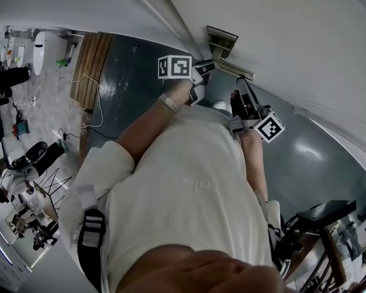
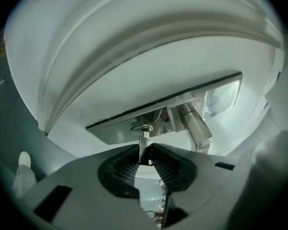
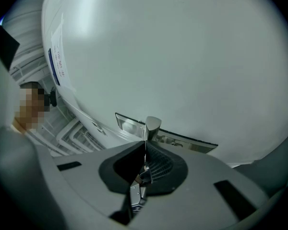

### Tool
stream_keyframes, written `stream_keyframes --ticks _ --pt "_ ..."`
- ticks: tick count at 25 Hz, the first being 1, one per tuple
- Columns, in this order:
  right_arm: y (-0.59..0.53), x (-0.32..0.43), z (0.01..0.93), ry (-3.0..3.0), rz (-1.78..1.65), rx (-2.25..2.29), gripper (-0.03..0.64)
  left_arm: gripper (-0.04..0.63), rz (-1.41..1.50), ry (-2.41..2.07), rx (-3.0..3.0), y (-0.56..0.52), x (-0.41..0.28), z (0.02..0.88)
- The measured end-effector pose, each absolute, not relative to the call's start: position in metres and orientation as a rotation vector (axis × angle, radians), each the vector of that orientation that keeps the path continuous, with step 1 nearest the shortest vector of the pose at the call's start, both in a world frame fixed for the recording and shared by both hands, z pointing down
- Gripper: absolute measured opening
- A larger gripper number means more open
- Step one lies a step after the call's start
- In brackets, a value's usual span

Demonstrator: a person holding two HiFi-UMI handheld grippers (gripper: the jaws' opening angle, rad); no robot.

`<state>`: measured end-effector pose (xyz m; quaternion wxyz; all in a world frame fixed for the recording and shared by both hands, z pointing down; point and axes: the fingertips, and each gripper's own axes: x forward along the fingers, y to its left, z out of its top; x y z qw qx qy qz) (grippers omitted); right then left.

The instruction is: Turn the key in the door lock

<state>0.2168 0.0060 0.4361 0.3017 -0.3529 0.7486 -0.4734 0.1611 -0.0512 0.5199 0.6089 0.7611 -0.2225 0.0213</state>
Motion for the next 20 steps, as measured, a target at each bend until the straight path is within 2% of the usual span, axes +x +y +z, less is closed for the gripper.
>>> stream_keyframes --ticks 20 --pt "0.004 0.226 0.441 2.037 -1.302 -0.782 0.025 0.089 0.458 -1.06 1.994 -0.059 0.159 0.527"
